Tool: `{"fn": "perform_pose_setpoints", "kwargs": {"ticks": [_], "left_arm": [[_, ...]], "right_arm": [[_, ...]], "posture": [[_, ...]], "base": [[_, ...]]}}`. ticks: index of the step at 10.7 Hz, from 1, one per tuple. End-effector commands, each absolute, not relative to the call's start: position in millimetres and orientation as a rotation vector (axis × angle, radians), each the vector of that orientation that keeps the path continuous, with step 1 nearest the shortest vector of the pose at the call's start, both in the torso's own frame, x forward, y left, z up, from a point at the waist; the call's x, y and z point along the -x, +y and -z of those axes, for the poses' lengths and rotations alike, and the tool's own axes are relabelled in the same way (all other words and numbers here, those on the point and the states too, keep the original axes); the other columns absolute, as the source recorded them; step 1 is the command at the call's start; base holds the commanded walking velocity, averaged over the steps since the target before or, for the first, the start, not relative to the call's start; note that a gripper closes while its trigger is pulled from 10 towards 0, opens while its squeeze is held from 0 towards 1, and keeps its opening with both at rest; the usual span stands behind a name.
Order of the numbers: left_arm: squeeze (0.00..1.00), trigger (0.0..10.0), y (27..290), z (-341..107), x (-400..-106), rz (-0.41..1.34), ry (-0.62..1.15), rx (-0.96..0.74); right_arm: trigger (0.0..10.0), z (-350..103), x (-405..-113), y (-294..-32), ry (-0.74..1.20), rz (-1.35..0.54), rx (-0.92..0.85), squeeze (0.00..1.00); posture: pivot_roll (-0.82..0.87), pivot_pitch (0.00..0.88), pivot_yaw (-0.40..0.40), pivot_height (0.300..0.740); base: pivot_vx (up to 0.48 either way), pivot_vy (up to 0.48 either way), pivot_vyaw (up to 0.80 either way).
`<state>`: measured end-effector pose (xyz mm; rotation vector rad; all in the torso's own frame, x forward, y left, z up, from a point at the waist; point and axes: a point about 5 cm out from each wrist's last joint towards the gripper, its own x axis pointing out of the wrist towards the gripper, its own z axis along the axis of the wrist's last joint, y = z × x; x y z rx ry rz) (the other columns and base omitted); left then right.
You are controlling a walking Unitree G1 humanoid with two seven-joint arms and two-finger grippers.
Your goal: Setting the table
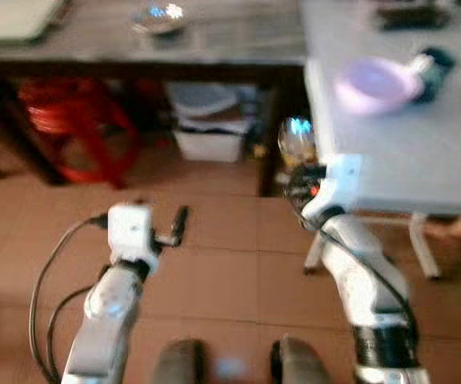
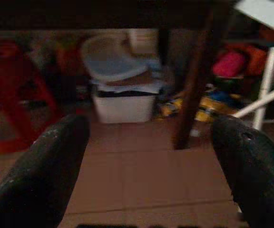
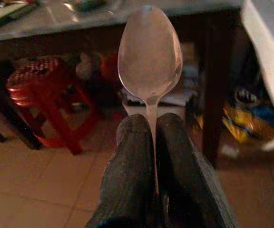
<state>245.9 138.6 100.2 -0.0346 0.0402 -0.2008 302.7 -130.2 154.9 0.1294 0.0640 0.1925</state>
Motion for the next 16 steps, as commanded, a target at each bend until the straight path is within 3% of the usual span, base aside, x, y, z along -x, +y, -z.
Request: {"fn": "perform_pose_setpoints", "kwargs": {"ticks": [1, 16], "left_arm": [[0.0, 10.0, 132, -99, -248, 0.218, 0.039, 0.027], [0.0, 10.0, 118, -104, -249, 0.298, -0.008, 0.027]], "right_arm": [[0.0, -158, -305, -144, 0.038, -0.145, -0.116, 0.0], [0.0, -153, -311, -146, 0.018, -0.116, -0.092, 0.0]], "posture": [[0.0, 0.139, 0.06, 0.74], [0.0, 0.129, 0.063, 0.74]], "base": [[0.326, 0.352, 0.0], [0.461, 0.02, 0.0]]}}
